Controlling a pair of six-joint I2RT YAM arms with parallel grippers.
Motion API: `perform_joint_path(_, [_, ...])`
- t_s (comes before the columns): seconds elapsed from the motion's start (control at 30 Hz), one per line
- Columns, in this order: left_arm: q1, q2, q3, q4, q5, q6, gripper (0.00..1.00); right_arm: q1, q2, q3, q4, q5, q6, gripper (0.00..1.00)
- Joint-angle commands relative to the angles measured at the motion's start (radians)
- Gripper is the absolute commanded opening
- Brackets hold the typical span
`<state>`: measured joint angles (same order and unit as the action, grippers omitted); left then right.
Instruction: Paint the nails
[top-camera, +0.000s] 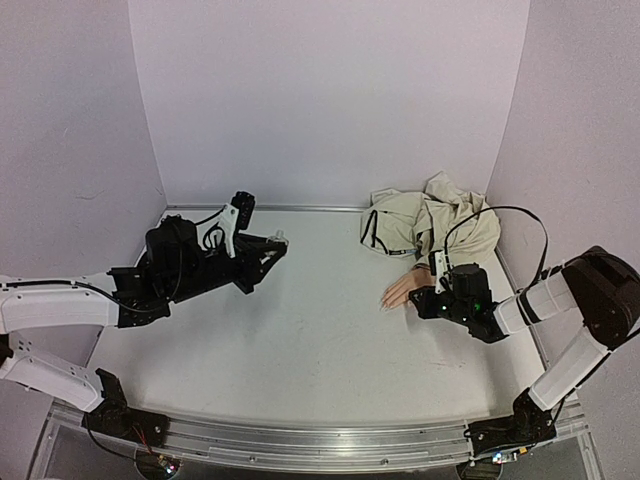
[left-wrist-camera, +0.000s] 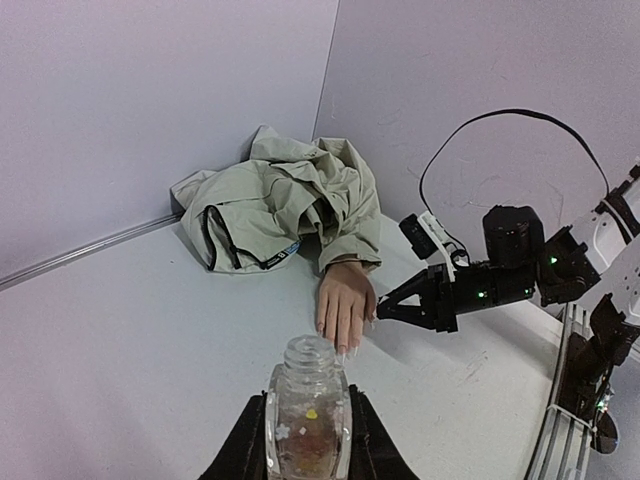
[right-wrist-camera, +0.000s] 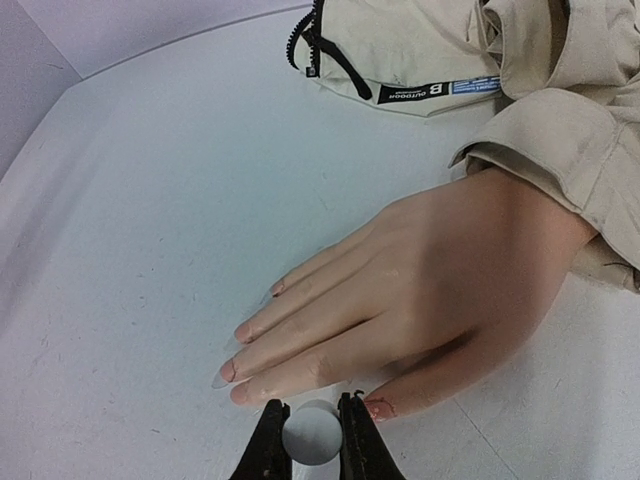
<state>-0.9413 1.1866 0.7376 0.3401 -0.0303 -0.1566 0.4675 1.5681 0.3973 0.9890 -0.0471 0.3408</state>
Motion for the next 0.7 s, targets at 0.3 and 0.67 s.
perform_joint_path(0.3, [0.006, -0.051, 0.000, 0.047, -0.019, 0.003, 0.00, 0.005, -0.101, -0.045, 0.028, 0.057, 0.019, 0.00])
perform_joint_path(0.67, [0.006, -0.020, 0.020, 0.046, -0.007, 0.002, 0.00, 0.004, -0.077, 0.008, -0.008, 0.148, 0.017, 0.00])
